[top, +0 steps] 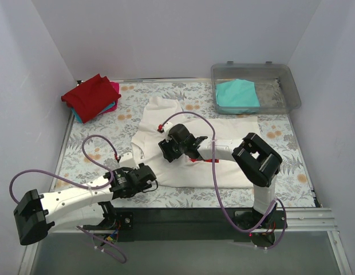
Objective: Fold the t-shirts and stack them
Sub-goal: Fold the tshirt
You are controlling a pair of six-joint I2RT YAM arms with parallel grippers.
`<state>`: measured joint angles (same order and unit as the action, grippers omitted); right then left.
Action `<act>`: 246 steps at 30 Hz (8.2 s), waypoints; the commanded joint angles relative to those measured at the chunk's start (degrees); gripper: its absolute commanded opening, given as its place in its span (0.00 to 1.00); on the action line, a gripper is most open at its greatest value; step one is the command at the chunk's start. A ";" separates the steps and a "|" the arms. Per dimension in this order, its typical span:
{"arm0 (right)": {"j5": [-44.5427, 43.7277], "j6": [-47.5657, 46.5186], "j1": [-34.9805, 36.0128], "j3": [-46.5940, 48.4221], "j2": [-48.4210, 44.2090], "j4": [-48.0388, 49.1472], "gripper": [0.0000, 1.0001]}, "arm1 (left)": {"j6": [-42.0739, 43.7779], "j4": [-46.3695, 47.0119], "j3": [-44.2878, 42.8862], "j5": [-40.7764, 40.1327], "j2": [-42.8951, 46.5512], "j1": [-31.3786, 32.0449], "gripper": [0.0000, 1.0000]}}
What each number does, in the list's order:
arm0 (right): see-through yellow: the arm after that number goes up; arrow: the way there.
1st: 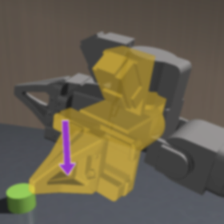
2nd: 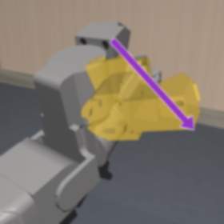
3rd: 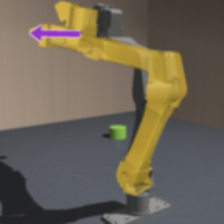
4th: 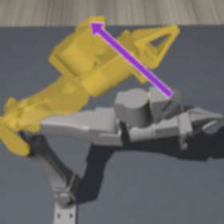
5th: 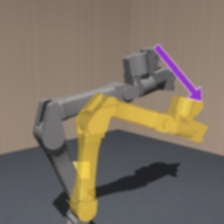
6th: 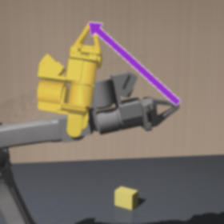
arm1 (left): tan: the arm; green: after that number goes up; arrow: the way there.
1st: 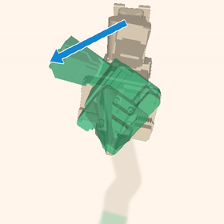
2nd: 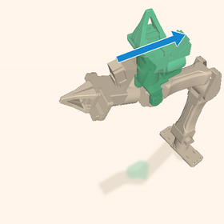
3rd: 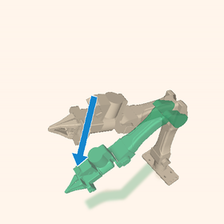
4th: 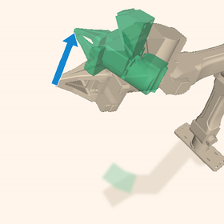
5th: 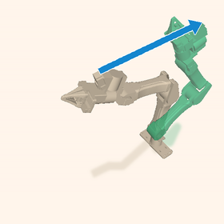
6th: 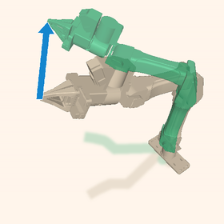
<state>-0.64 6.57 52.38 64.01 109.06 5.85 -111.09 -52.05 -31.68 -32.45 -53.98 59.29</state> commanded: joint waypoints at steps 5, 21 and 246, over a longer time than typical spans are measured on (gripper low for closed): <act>2.40 -0.86 -0.88 1.12 -1.65 0.13 0.50 | -8.70 -4.45 -2.42 -3.50 -5.87 1.27 0.60; 3.46 -0.68 -1.14 0.33 -2.53 0.48 0.50 | -15.30 -10.00 -5.14 -8.25 -12.01 1.71 0.35; -9.73 1.43 -36.29 -18.57 -32.24 -3.04 0.54 | 43.15 46.69 -57.98 21.38 -62.40 -41.53 0.00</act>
<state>-9.15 8.73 18.76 44.03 75.48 -0.14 -67.99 -8.95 -92.38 -10.66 -123.52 18.06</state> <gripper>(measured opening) 0.542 0.017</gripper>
